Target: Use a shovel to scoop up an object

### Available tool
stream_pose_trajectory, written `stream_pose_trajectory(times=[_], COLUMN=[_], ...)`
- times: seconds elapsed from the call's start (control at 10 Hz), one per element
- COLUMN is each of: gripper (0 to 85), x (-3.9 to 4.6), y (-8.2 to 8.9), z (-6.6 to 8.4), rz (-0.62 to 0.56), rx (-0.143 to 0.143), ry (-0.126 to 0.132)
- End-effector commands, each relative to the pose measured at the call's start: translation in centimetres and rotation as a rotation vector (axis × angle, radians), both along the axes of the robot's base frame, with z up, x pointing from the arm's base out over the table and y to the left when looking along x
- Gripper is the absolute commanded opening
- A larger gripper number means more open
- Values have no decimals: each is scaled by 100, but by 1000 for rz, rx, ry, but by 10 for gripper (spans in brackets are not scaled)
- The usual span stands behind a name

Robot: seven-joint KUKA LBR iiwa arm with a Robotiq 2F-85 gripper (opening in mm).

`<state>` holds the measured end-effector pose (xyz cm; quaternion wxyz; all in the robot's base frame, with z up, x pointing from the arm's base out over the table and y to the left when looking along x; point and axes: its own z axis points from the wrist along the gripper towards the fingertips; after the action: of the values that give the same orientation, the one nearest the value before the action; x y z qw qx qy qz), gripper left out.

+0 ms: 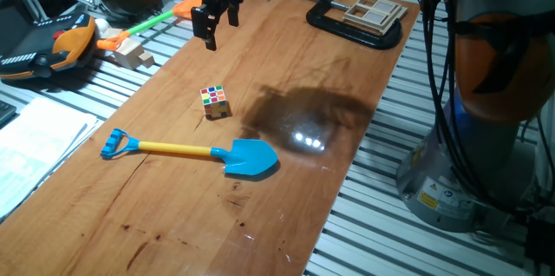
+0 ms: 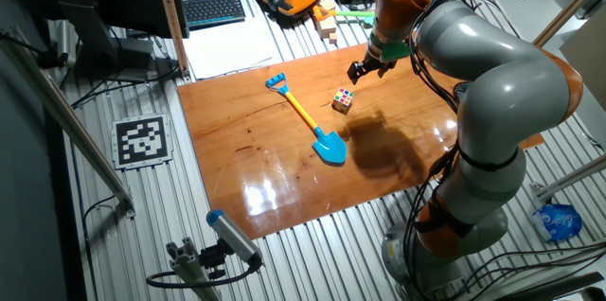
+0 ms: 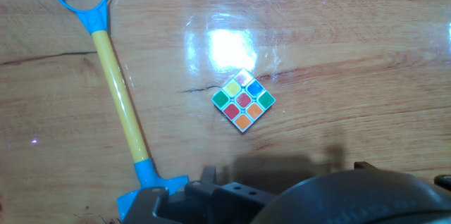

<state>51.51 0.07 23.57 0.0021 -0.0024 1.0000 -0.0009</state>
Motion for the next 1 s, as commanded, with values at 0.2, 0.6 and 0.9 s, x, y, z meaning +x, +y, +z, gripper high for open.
stream_pose_trajectory(times=[0.2,0.6,0.9], gripper=[0,0,0], x=[13,39,54], y=[-10,-80,-175], z=[32,86,15], rz=[147,149,169], rx=[-31,-32,-5], ry=[-71,-74,-79])
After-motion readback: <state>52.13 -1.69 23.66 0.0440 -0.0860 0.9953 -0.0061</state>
